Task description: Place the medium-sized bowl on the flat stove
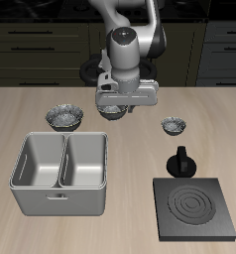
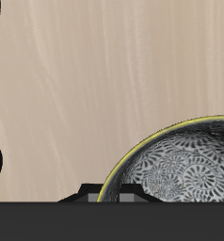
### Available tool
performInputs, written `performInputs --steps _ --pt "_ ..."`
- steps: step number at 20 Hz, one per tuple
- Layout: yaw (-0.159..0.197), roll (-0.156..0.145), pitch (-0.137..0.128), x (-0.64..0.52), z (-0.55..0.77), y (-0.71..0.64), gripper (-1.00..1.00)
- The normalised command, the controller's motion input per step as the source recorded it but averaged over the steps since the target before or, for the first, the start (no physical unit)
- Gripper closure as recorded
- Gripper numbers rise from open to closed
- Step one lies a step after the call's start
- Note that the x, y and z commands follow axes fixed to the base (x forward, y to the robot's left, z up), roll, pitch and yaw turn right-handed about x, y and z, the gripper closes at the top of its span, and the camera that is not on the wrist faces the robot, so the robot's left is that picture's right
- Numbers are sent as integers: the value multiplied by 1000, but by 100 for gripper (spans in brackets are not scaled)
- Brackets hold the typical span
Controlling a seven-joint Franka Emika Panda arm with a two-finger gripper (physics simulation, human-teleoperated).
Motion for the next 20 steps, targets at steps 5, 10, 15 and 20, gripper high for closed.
performInputs --steps 5,10,15,20 --pt "-3 -25 -34 151 477 4 100" --pt "4 -9 -39 159 415 70 100" --pt "9 -18 -17 249 237 55 100" --pt "7 -7 12 361 103 155 100"
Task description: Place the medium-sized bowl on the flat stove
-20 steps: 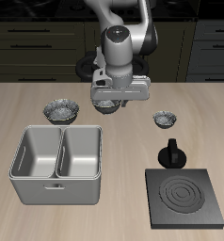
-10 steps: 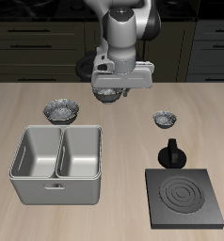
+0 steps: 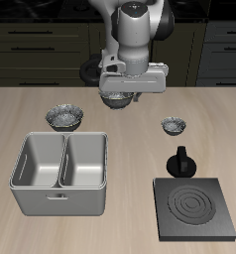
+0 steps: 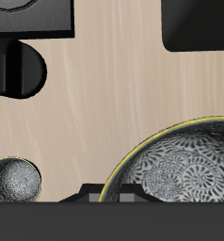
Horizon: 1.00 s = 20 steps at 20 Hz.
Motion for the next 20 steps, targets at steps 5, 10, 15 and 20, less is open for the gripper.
performInputs --steps 5,10,15,20 --pt "12 7 -1 252 89 236 100" --pt "12 48 2 259 126 495 100" --pt "8 27 13 233 71 370 100" --pt "35 15 -2 249 100 223 100"
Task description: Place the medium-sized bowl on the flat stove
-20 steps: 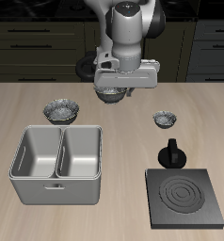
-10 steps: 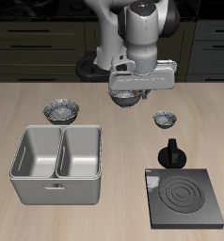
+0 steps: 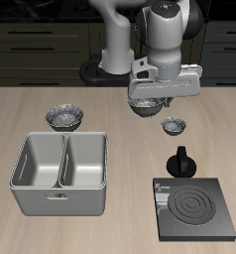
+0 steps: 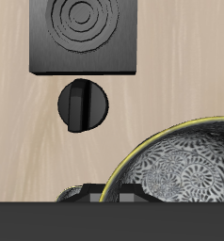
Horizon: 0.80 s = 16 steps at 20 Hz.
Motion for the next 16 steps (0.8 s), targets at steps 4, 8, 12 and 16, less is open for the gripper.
performInputs --steps 4,8,12,16 --pt "16 -20 12 315 208 90 100" --pt "23 -14 2 347 214 125 100" --pt "9 15 43 342 89 148 100" --pt "6 -10 5 354 88 120 100"
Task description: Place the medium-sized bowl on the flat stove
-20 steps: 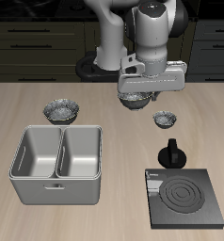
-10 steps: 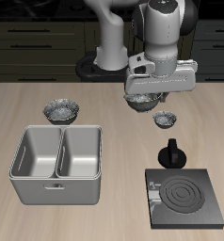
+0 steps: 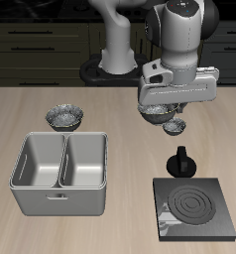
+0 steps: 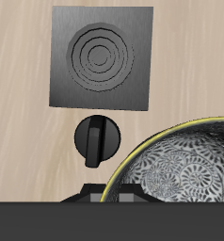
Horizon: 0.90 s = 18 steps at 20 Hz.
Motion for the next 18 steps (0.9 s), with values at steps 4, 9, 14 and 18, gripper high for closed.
performInputs --steps 4,9,14,18 --pt "37 -18 10 348 47 102 100" --pt "5 -41 -20 350 153 18 100" --pt "4 -17 10 375 88 64 100" --pt "1 -6 22 263 72 96 100"
